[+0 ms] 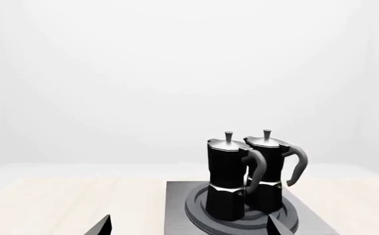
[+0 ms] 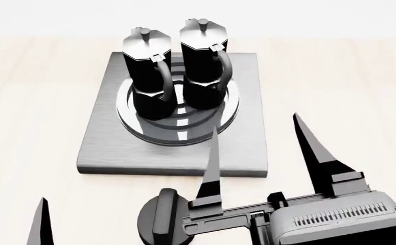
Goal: Put both moka pots on the stove.
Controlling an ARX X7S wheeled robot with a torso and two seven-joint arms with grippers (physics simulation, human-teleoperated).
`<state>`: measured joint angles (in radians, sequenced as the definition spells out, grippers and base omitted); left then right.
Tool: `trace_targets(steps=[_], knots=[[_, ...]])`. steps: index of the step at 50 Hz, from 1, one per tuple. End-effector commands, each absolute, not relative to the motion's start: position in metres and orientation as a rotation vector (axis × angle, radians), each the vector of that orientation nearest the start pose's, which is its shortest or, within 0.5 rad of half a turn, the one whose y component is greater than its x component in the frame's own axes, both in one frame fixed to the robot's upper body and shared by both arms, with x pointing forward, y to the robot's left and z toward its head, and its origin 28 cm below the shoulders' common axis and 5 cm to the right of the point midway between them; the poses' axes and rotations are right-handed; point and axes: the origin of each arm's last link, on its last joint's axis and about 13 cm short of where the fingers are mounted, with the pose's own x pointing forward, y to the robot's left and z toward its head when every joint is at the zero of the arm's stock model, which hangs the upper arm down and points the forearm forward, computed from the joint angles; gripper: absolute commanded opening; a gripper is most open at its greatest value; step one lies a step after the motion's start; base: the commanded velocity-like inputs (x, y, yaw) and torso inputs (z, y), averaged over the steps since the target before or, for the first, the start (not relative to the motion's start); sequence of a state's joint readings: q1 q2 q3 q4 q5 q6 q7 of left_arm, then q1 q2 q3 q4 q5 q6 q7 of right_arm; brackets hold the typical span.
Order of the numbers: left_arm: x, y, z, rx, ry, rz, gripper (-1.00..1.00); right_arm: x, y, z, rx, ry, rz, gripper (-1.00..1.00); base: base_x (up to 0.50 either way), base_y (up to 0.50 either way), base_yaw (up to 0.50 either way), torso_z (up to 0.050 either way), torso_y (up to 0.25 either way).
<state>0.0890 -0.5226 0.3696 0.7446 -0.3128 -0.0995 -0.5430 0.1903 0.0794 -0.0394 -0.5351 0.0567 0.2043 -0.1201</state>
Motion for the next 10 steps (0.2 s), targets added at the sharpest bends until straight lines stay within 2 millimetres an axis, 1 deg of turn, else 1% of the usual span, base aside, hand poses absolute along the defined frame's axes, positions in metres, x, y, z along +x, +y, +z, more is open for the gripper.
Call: trace_targets(steps=[1,3,7,10], knots=[[0.153,0.200,0.124,-0.028,-0.346,-0.080,1.00,0.205,-0.098,0.131,-0.053,-0.476,0.196,1.00,0.00,0.00,0.00,0.000,0.000],[0.153,0.200,0.124,-0.030,-0.346,-0.079,1.00,0.199,-0.097,0.122,-0.047,-0.452,0.199,1.00,0.00,0.00,0.00,0.000,0.000],[0.153,0.200,0.124,-0.029,-0.346,-0.078,1.00,0.192,-0.096,0.115,-0.040,-0.443,0.204,1.00,0.00,0.00,0.00,0.000,0.000],[0.152,0.200,0.125,-0.029,-0.348,-0.079,1.00,0.188,-0.096,0.114,-0.036,-0.442,0.203,1.00,0.00,0.00,0.00,0.000,0.000]])
